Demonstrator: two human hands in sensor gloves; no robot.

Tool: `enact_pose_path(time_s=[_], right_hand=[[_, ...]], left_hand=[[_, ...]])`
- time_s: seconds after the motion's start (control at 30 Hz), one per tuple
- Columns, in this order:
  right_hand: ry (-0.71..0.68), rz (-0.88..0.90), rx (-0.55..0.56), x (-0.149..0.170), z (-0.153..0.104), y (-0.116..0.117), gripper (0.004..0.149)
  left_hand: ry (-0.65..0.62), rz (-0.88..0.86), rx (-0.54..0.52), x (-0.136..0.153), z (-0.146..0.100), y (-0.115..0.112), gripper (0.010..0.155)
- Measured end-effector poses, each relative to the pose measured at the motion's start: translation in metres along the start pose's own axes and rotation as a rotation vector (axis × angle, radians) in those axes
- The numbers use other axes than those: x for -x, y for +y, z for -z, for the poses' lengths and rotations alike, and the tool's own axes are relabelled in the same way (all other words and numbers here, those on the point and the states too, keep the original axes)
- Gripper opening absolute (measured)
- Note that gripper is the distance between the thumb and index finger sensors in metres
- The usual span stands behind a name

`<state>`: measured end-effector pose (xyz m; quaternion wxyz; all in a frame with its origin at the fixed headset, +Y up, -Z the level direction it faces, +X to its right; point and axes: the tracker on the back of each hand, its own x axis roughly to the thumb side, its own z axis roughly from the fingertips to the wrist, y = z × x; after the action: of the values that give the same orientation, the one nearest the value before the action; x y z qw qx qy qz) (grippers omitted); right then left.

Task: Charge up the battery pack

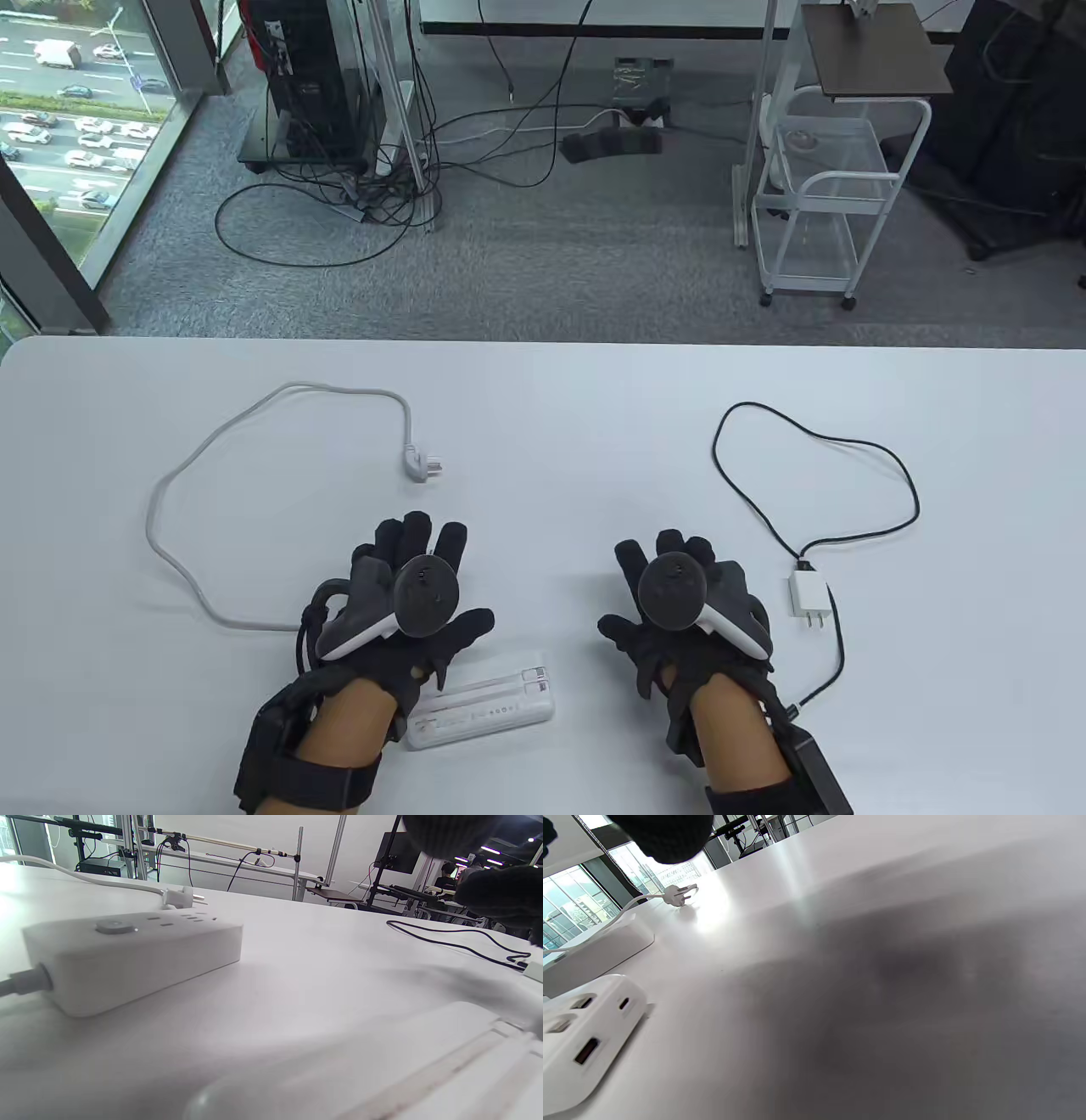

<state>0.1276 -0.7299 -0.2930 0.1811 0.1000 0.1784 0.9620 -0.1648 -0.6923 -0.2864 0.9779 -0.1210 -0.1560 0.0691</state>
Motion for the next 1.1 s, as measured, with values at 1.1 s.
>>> enact_pose_path(time_s=[1.1], right_hand=[[0.058, 0.046, -0.047, 0.011, -0.009, -0.001, 0.081]], left_hand=[[0.190, -0.093, -0.032, 0.052, 0.002, 0.000, 0.098]])
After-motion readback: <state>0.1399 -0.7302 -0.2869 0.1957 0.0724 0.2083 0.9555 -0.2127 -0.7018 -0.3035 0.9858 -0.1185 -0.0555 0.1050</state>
